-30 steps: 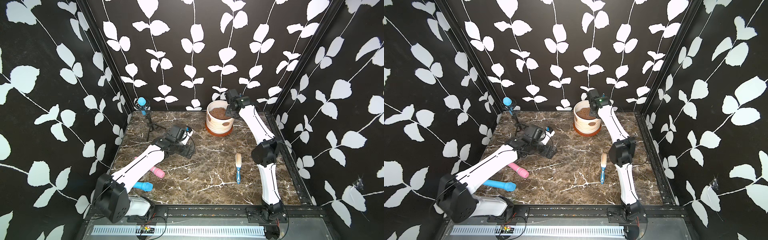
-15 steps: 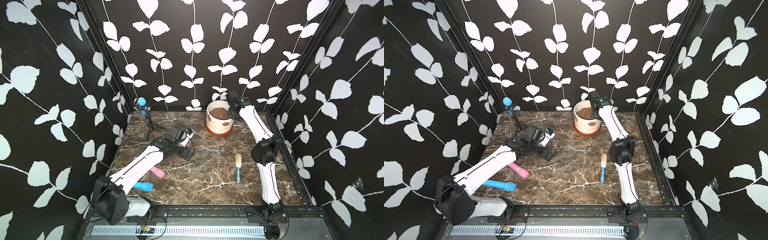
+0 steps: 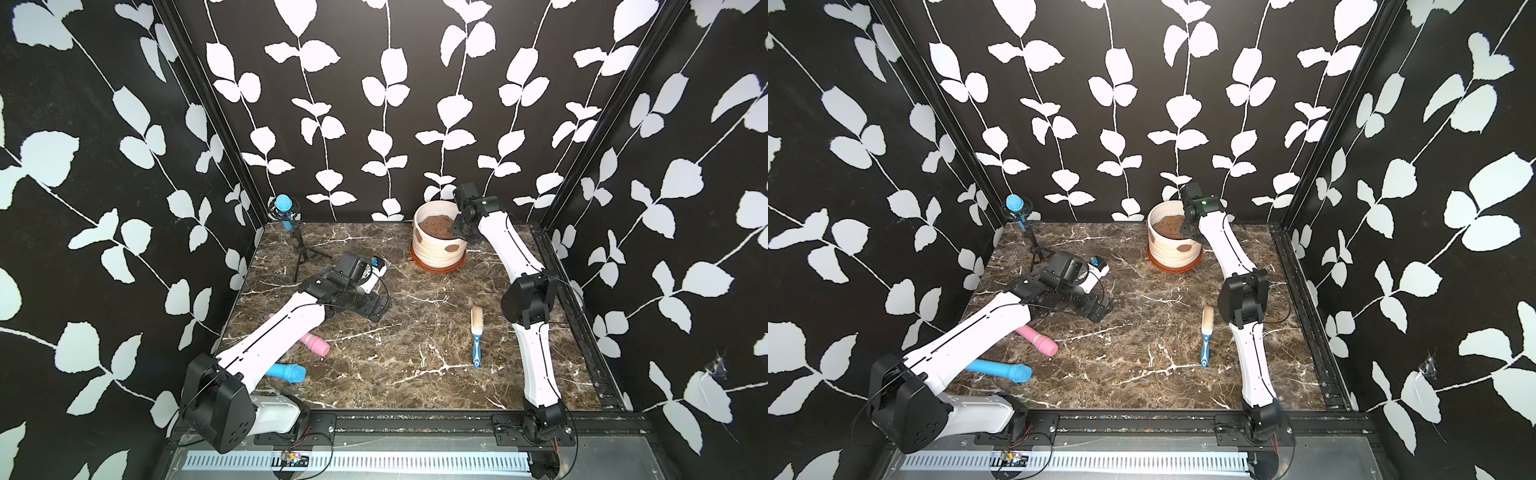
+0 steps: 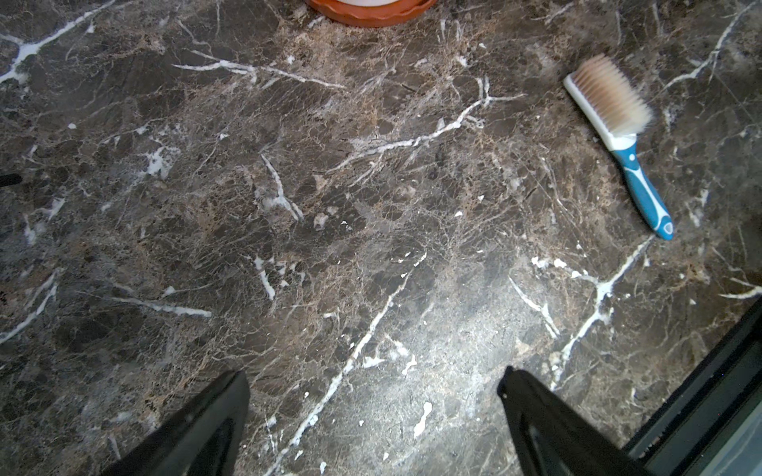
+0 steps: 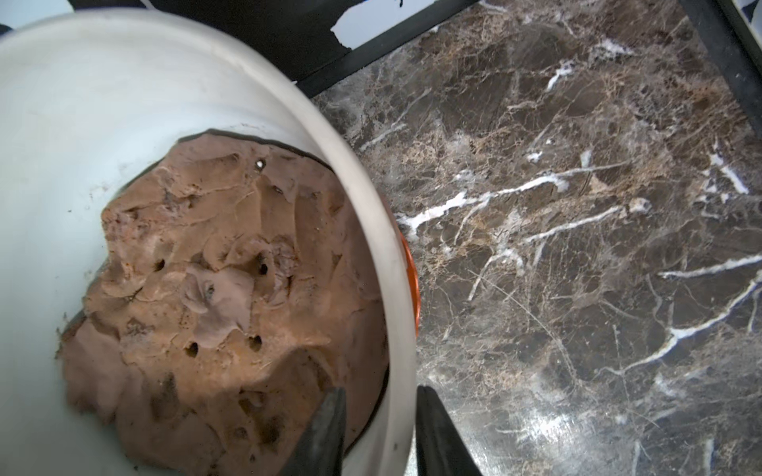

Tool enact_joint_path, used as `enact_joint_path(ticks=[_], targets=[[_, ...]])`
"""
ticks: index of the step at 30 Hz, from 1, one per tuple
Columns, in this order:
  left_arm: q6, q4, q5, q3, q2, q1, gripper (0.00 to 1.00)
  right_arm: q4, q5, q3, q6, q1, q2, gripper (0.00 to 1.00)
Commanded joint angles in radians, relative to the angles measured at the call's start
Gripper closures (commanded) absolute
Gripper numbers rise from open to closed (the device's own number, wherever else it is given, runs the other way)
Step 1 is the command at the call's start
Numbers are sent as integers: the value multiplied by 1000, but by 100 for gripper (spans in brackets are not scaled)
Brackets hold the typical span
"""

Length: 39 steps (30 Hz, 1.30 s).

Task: Scrub the dried mud off the ceramic pot
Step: Move the pot to the center of the board.

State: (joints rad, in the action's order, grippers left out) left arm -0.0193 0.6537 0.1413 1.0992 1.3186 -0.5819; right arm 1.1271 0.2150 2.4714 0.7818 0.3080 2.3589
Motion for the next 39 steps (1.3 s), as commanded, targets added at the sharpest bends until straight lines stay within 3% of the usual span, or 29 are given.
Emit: enact_joint_path(ticks=[1, 7, 11, 16, 23, 30, 39], targets=[[-5, 18, -6, -1, -22, -3, 1, 152, 10, -20, -38, -20, 16, 71], [-4, 26, 0, 4, -14, -3, 2, 183, -53, -33, -207, -20, -27, 78], [-4, 22, -3, 1, -26, -2, 1, 149, -60, -118, -321, -20, -84, 91], [-3, 19, -1, -3, -42, -2, 1, 80, -171, -206, -424, -6, -145, 91], [-4, 15, -5, -9, -75, -3, 2, 112, -201, -153, -571, 99, -126, 90], [-7, -89, 33, -71, -203, -3, 2, 82, -291, -102, -663, 217, -92, 91], [-37, -156, -60, -137, -359, -3, 2, 96, -338, -48, -777, 355, -54, 91]])
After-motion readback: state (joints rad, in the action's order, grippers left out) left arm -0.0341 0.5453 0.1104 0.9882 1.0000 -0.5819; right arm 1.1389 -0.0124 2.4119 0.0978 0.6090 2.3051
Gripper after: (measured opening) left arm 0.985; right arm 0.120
